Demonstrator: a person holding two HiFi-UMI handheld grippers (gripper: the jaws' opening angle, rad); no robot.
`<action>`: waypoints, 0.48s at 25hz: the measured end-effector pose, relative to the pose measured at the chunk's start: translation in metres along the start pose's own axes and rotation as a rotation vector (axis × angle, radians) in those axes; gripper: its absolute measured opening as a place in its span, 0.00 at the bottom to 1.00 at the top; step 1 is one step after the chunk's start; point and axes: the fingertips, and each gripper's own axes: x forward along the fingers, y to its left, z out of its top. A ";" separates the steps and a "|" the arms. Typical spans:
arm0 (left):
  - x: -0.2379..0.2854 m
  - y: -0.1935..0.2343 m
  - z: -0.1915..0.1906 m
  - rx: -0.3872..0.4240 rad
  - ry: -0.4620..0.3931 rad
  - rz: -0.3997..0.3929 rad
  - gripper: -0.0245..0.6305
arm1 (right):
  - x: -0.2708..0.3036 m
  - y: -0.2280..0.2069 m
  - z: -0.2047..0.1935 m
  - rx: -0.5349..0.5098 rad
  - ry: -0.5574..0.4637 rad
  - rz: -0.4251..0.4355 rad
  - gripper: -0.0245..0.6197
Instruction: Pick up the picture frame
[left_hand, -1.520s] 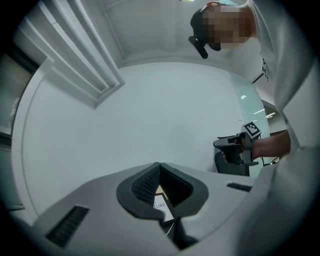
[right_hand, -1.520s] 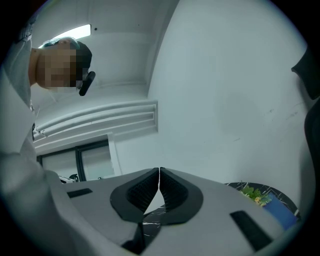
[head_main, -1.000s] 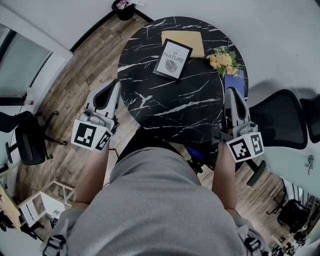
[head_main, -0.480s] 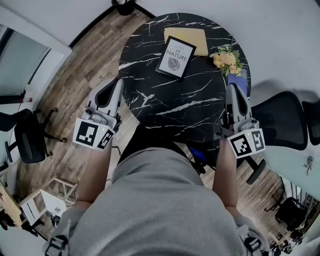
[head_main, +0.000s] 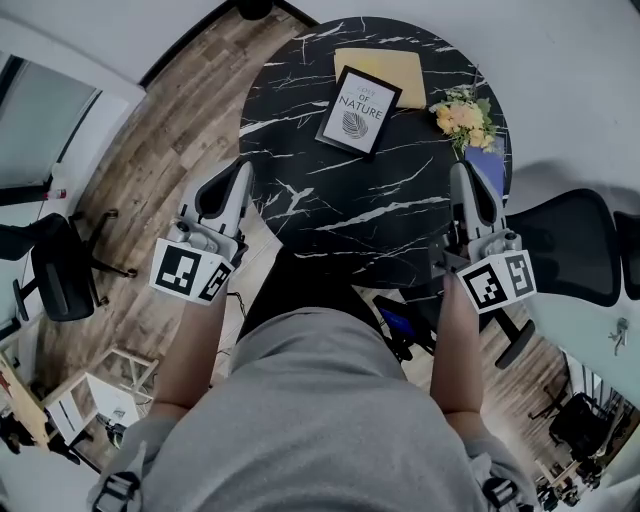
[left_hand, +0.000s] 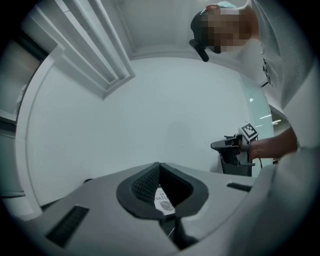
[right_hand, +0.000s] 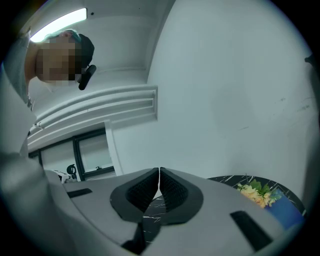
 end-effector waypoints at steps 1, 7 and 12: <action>0.001 0.000 -0.002 -0.001 0.005 -0.001 0.05 | 0.003 0.000 -0.003 0.007 0.004 0.006 0.08; 0.013 -0.004 -0.015 -0.007 0.036 -0.007 0.05 | 0.023 -0.009 -0.025 0.054 0.047 0.040 0.08; 0.025 -0.010 -0.022 -0.013 0.041 -0.013 0.05 | 0.041 -0.016 -0.039 0.062 0.068 0.059 0.08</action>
